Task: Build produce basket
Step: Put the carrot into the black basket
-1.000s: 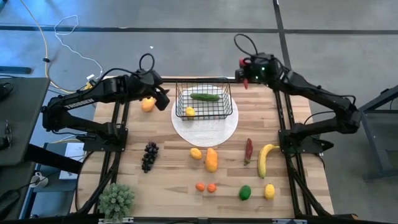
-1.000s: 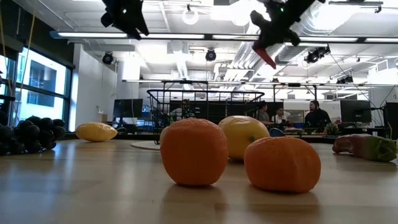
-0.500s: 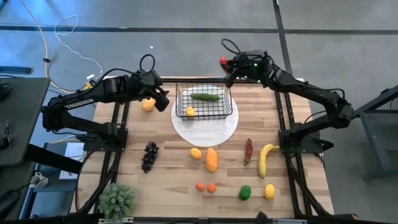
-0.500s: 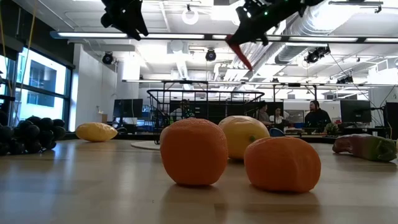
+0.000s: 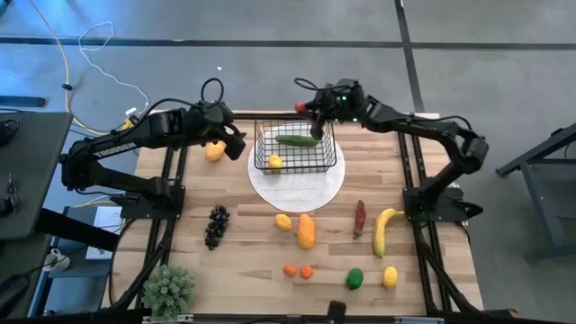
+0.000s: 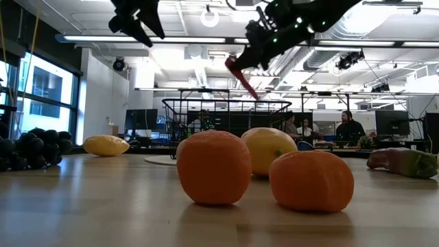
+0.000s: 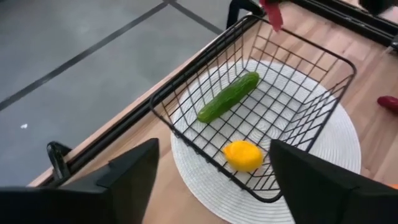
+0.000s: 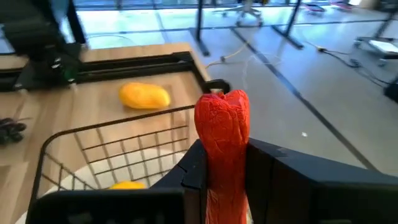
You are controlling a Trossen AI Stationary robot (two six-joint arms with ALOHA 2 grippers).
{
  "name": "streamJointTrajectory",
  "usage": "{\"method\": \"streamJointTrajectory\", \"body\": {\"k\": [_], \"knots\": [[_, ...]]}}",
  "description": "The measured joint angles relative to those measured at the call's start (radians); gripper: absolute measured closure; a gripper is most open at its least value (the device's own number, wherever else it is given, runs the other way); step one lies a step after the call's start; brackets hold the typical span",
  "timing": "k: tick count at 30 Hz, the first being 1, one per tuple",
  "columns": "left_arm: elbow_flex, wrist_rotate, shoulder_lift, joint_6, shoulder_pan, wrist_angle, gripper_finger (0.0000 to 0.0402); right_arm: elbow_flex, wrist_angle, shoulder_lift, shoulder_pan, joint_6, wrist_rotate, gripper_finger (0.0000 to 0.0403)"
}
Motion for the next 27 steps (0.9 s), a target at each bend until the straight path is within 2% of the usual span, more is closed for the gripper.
{"method": "streamJointTrajectory", "body": {"k": [6,11,15,22,27], "knots": [[0.000,0.005,0.004,-0.051,0.047,-0.084,0.0037,0.000,0.008,0.068,0.000,-0.046,-0.041,0.0360],[0.000,0.005,0.015,-0.123,0.095,-0.151,0.0006,0.000,0.036,0.124,0.000,-0.075,-0.065,0.0360],[0.000,0.009,0.027,-0.189,0.130,-0.154,0.0004,0.000,0.043,0.174,0.000,-0.076,-0.065,0.0360],[0.000,0.029,0.032,-0.188,0.122,-0.151,0.0004,0.000,0.025,0.223,0.000,-0.149,-0.063,0.0359],[0.000,0.031,0.032,-0.160,0.118,-0.143,0.0005,0.000,-0.007,0.245,0.000,-0.207,-0.005,0.0358]]}}
